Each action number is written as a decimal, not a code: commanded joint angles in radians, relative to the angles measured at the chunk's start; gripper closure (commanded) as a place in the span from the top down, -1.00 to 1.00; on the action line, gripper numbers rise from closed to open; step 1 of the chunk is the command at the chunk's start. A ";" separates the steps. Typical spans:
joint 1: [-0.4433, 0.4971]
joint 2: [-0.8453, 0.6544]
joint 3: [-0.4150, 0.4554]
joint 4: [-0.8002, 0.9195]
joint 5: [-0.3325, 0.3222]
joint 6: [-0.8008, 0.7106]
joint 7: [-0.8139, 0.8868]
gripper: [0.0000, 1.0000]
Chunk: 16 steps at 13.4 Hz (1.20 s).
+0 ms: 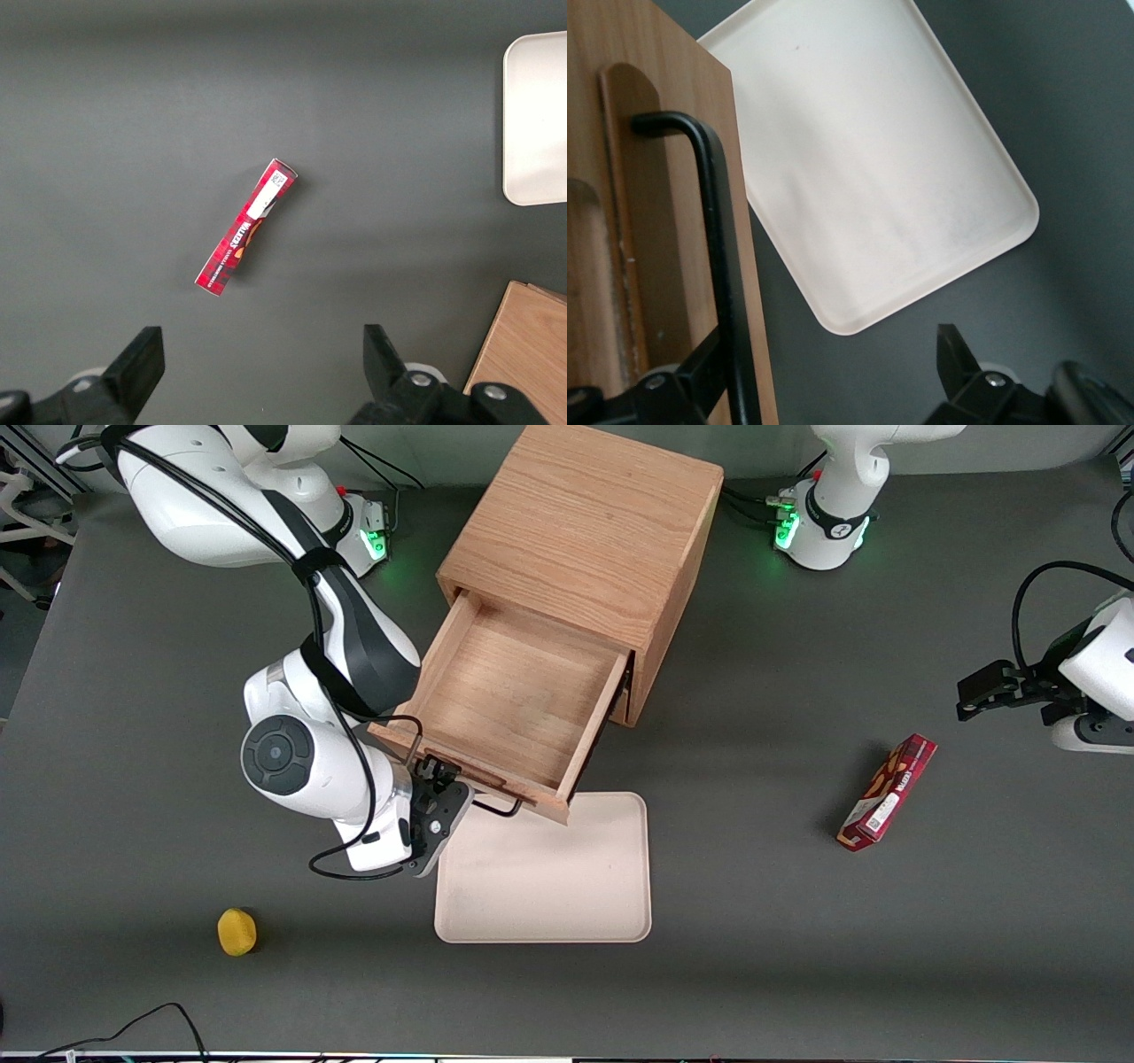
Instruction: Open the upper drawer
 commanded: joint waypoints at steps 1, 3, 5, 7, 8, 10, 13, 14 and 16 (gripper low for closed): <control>0.015 0.008 0.013 0.060 -0.009 -0.036 -0.007 1.00; 0.016 0.004 0.013 0.144 0.015 -0.123 -0.004 1.00; 0.016 -0.006 0.013 0.195 0.037 -0.200 -0.006 1.00; 0.003 -0.075 0.011 0.198 0.038 -0.255 -0.018 1.00; -0.009 -0.103 0.011 0.198 0.040 -0.294 -0.020 1.00; -0.066 -0.182 0.019 0.189 0.038 -0.401 -0.035 1.00; -0.169 -0.297 0.020 0.109 0.040 -0.495 -0.138 1.00; -0.209 -0.369 0.022 0.040 0.040 -0.494 -0.145 1.00; -0.291 -0.506 0.026 -0.099 0.041 -0.471 -0.145 1.00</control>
